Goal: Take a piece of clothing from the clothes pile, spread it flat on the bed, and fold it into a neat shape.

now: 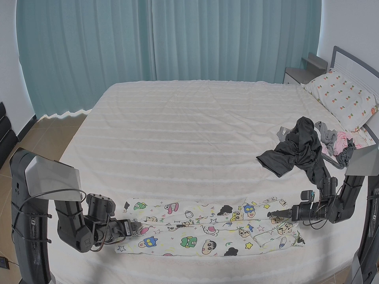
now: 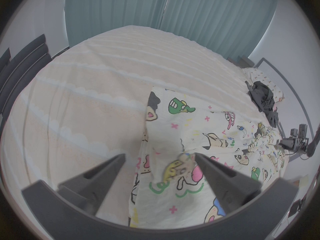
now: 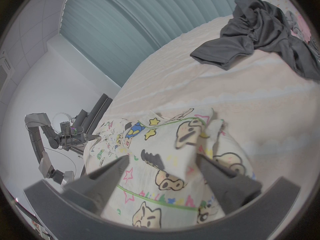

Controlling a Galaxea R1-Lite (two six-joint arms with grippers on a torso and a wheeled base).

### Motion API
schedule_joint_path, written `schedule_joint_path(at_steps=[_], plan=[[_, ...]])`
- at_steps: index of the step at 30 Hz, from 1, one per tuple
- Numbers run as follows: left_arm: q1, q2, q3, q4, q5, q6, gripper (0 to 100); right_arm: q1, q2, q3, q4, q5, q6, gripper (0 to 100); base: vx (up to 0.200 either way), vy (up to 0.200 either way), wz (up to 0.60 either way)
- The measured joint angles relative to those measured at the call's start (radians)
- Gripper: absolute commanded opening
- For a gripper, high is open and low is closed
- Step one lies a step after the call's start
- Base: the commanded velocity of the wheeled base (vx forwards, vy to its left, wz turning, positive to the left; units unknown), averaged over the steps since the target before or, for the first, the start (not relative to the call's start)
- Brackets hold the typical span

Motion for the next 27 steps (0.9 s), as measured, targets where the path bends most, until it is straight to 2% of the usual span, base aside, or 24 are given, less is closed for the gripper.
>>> schedule_joint_path(at_steps=[5,10,13,15,18,21,25,27], plan=[[0.017,0.001,0.076,-0.128,-0.022,-0.032,100,-0.034,-0.039,0.028,0.0,-0.003,0.0,100,0.0,0.0,0.0],[0.084,0.001,0.184,-0.295,-0.097,-0.05,100,-0.074,-0.107,0.064,0.0,-0.002,0.007,100,0.0,0.0,0.0],[0.142,0.0,0.23,-0.371,-0.143,-0.105,100,-0.084,-0.161,0.088,-0.001,-0.001,0.031,100,0.0,0.0,0.0],[0.171,-0.003,0.25,-0.382,-0.169,-0.187,100,-0.077,-0.193,0.1,-0.002,-0.003,0.058,100,0.0,0.0,0.0],[0.206,-0.021,0.267,-0.384,-0.222,-0.347,100,-0.046,-0.229,0.113,-0.012,-0.021,0.147,100,0.0,0.0,0.0],[0.245,-0.063,0.28,-0.384,-0.286,-0.466,100,0.015,-0.257,0.121,-0.05,-0.053,0.306,100,0.0,0.0,0.0],[0.288,-0.11,0.289,-0.385,-0.35,-0.526,100,0.114,-0.264,0.127,-0.179,-0.107,0.515,100,0.0,0.0,0.0],[0.305,-0.128,0.293,-0.385,-0.372,-0.544,100,0.163,-0.246,0.126,-0.27,-0.141,0.581,100,0.0,0.0,0.0]])
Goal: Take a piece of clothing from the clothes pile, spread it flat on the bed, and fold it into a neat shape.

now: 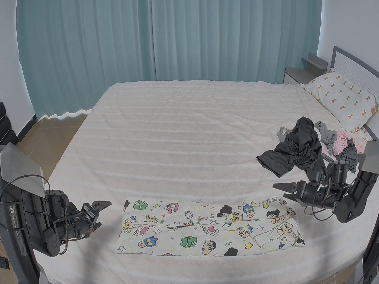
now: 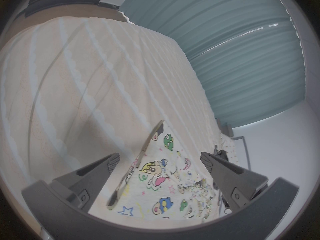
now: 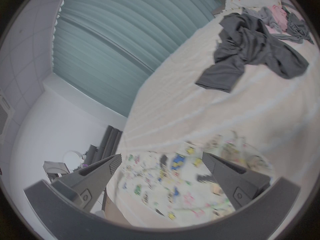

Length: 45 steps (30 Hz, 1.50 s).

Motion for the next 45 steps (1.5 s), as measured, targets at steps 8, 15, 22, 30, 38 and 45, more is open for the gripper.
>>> schedule_joint_path(at_steps=[8,15,22,30,38,45], plan=[[0.034,-0.042,0.02,0.0,-0.04,-0.028,100,0.113,0.176,-0.026,-0.126,-0.114,-0.007,100,0.0,0.0,0.0],[0.041,-0.051,0.031,0.0,-0.042,-0.026,100,0.113,0.247,-0.033,-0.077,-0.193,-0.088,100,0.0,0.0,0.0],[0.04,-0.054,0.037,0.0,-0.041,-0.022,100,0.108,0.294,-0.018,-0.084,-0.282,-0.103,100,0.0,0.0,0.0],[0.036,-0.051,0.046,0.0,-0.04,0.025,100,0.079,0.284,-0.002,-0.084,-0.306,-0.104,100,0.0,0.0,0.0],[-0.013,-0.025,0.022,0.0,-0.011,0.069,100,0.034,0.166,0.049,-0.083,-0.3,-0.095,100,0.0,0.0,0.0],[-0.096,0.042,-0.1,0.0,0.068,0.173,100,0.022,0.123,0.067,-0.091,-0.297,-0.091,100,0.0,0.0,0.0]])
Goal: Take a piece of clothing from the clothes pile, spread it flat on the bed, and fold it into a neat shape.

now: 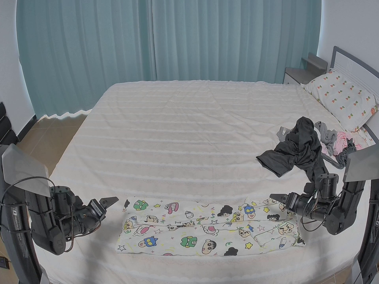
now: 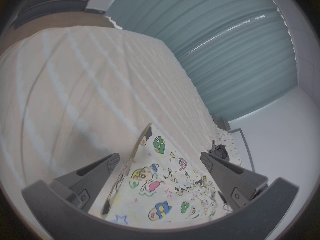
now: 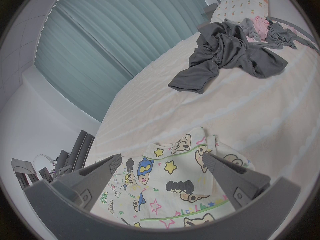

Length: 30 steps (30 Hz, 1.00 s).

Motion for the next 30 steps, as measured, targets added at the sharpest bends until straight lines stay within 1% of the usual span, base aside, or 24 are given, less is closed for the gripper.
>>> schedule_joint_path(at_steps=[2,3,6,8,11,19,20,23,27,30], plan=[[-0.014,0.023,-0.037,0.023,0.005,0.089,100,-0.001,-0.001,0.002,-0.011,0.0,0.0,100,0.0,0.0,0.0],[-0.021,0.036,-0.064,0.059,0.008,0.142,100,-0.001,0.0,0.004,-0.019,0.0,0.0,100,0.0,0.0,0.0],[-0.034,0.061,-0.131,0.171,0.013,0.219,100,0.0,0.006,0.009,-0.045,0.0,-0.002,100,0.0,0.0,0.0],[-0.044,0.077,-0.189,0.252,0.016,0.241,100,0.002,0.016,0.016,-0.076,-0.001,-0.005,100,0.0,0.0,0.0],[-0.061,0.094,-0.254,0.306,0.018,0.257,100,0.009,0.031,0.032,-0.133,-0.002,-0.008,100,0.0,0.0,0.0],[-0.114,0.115,-0.306,0.33,0.02,0.264,100,0.025,0.061,0.053,-0.153,-0.004,-0.012,100,0.0,0.0,0.0],[-0.118,0.116,-0.309,0.34,0.02,0.265,0,0.025,0.063,0.053,-0.152,-0.003,-0.013,100,0.0,0.0,0.0],[-0.123,0.117,-0.314,0.368,0.023,0.265,0,0.026,0.068,0.054,-0.153,-0.003,-0.013,100,0.0,0.0,0.0],[-0.123,0.115,-0.313,0.371,0.031,0.265,0,0.027,0.072,0.054,-0.153,-0.003,-0.013,100,0.0,0.0,0.0],[-0.119,0.111,-0.312,0.37,0.062,0.265,0,0.027,0.074,0.054,-0.153,-0.003,-0.013,100,0.0,0.0,0.0]])
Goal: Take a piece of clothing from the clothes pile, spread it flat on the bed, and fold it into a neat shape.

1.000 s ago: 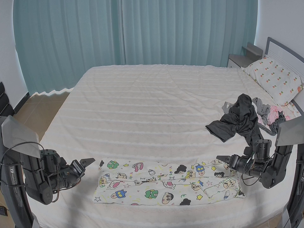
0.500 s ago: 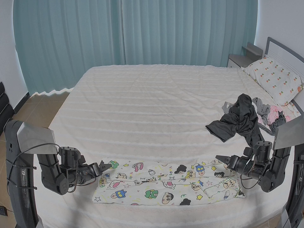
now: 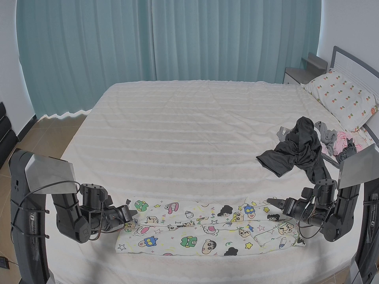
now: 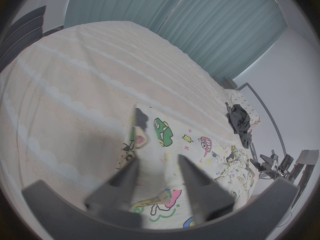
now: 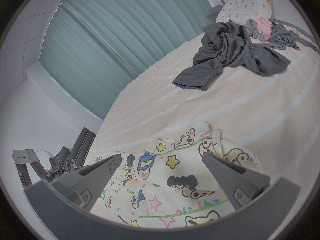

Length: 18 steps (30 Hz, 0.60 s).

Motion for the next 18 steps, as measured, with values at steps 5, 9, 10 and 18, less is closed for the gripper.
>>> schedule_joint_path(at_steps=[5,9,10,18], plan=[[0.001,-0.026,0.0,0.0,0.025,0.0,0,0.001,0.001,0.0,0.0,0.0,0.0,100,0.0,0.0,0.0],[-0.01,-0.061,-0.007,0.0,0.029,0.001,0,0.003,0.002,0.0,0.0,0.0,0.0,100,0.0,0.0,0.0],[-0.011,-0.067,-0.011,0.0,0.029,0.001,0,0.003,0.002,0.0,0.0,0.0,0.0,100,0.0,0.0,0.0],[-0.017,-0.085,-0.043,0.03,0.029,0.066,0,0.003,0.003,0.0,0.0,0.0,0.0,100,0.0,0.0,0.0]])
